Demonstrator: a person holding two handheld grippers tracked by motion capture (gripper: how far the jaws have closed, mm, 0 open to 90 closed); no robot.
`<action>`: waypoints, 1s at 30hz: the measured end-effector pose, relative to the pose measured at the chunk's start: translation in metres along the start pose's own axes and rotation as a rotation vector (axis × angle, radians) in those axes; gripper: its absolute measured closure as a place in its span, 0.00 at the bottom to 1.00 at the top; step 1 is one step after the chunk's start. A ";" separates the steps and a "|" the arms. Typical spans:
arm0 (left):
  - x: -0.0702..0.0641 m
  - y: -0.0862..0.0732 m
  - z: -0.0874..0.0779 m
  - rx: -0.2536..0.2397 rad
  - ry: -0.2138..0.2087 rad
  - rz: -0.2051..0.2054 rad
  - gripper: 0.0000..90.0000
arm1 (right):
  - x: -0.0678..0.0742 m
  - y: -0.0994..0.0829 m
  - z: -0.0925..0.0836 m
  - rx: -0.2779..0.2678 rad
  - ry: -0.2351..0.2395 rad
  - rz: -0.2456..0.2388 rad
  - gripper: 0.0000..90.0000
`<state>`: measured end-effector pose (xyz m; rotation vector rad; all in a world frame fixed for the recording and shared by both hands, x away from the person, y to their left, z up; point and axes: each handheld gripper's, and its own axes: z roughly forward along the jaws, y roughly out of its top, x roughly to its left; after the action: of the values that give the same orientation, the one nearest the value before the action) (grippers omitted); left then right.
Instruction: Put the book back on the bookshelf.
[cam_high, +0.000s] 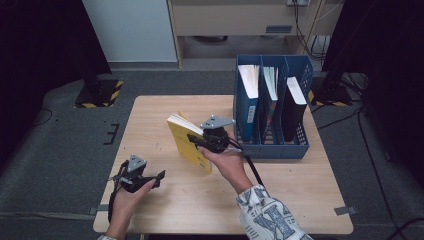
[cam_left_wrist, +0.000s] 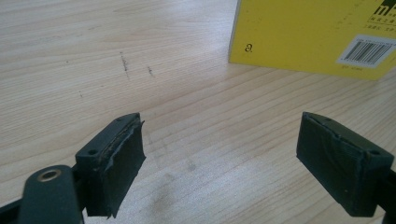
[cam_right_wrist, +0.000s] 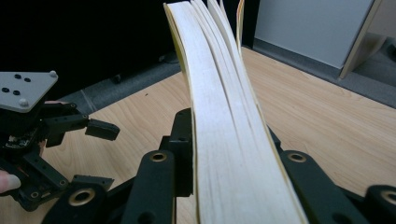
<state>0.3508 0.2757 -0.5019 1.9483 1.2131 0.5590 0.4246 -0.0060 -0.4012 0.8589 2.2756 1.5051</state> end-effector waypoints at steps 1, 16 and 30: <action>0.000 0.000 0.000 -0.002 -0.001 -0.003 0.16 | 0.000 0.000 0.000 0.001 0.000 0.006 0.76; -0.001 -0.001 0.000 0.004 -0.007 0.001 0.16 | -0.006 -0.004 0.006 0.002 -0.002 0.023 0.82; 0.002 -0.004 0.004 0.035 -0.025 -0.012 0.11 | -0.015 0.003 -0.007 -0.007 -0.031 0.087 0.84</action>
<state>0.3524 0.2772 -0.5074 1.9702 1.2265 0.5092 0.4332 -0.0196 -0.3970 0.9847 2.2363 1.5238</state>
